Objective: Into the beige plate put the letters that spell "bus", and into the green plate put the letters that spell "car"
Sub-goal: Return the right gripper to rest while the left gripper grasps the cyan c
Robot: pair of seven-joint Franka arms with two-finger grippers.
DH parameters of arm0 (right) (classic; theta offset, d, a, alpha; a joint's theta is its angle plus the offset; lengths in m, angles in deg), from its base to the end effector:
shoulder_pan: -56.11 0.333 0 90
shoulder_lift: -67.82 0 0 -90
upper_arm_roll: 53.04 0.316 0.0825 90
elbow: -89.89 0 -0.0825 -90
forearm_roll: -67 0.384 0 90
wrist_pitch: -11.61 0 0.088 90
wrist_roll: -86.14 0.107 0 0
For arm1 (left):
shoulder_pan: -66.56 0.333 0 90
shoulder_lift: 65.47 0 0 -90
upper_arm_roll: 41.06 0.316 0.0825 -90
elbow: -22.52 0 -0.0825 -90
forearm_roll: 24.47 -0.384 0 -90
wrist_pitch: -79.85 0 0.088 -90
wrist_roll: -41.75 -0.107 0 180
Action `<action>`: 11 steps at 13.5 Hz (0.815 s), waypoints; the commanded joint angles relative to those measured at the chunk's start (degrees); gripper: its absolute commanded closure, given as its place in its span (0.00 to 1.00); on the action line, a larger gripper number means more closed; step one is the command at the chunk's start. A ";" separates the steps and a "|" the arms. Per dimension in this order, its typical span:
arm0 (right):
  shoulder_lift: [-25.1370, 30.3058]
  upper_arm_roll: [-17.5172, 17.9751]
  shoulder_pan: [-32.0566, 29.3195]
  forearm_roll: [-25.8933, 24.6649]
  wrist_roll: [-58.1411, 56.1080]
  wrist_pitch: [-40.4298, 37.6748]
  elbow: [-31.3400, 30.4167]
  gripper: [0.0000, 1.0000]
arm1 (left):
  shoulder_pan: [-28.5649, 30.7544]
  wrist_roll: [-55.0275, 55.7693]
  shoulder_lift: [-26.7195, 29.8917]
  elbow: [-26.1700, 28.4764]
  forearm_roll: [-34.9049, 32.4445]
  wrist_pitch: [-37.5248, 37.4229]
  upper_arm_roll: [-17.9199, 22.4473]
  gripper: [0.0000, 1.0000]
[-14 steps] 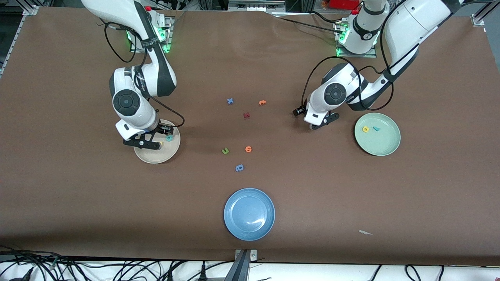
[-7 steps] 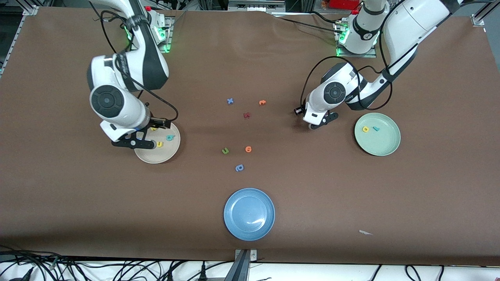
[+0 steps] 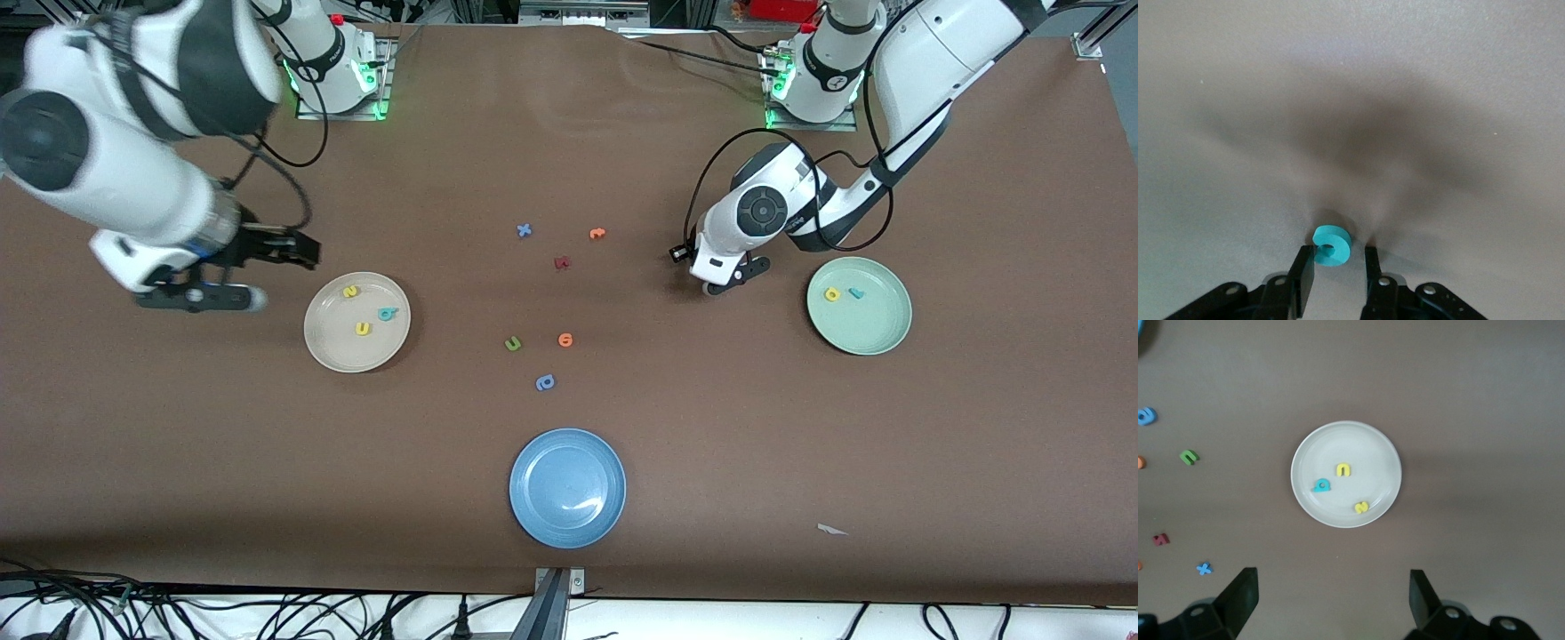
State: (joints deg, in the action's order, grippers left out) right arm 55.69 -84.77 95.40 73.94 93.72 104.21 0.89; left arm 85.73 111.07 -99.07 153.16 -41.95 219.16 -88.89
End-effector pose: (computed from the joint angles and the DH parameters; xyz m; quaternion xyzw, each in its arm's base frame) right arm 0.5942 0.1197 0.5295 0.9983 -0.0047 -0.0585 0.0031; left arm 0.4288 -0.2668 0.1655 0.9573 0.2399 -0.1608 0.0117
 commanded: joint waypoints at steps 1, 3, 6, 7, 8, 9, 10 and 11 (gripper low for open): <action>4.47 10.50 -12.51 -0.61 -2.22 0.65 -0.47 0.00 | 0.43 0.91 -0.41 0.41 -3.61 0.43 0.72 0.63; 7.28 21.92 -24.99 -4.37 -1.96 0.73 -0.47 0.00 | 0.43 0.91 -0.85 0.41 -3.79 0.43 0.80 0.63; 11.50 31.62 -33.38 -10.19 -1.96 0.65 -4.06 0.00 | 0.08 0.82 -0.85 0.41 -3.88 0.43 1.68 0.74; 12.91 33.56 -36.27 -9.85 -1.52 0.73 -5.82 0.00 | 0.07 0.82 -0.85 0.32 -3.88 0.43 1.68 0.80; 14.14 35.23 -39.17 -9.23 -1.61 1.43 -7.75 0.00 | 0.07 0.73 -0.85 0.32 -3.88 0.43 1.68 0.86; 14.76 35.33 -39.46 -8.97 -1.78 2.05 -8.99 0.00 | -0.01 0.73 -0.85 0.32 -3.88 0.43 1.68 0.89; 14.68 35.33 -39.64 -8.79 -1.96 2.05 -8.91 0.00 | -0.01 0.64 -0.94 0.32 -3.88 0.43 1.68 0.89; 14.42 34.99 -39.73 -8.53 -1.96 1.36 -8.56 0.00 | 0.07 0.64 -0.94 0.23 -3.88 0.43 1.68 0.89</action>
State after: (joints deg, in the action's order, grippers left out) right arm 68.36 -50.83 57.30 65.12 92.15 104.82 -5.37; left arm 85.71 111.06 -99.05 153.09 -42.53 219.46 -88.90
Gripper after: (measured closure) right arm 0.000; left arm 0.789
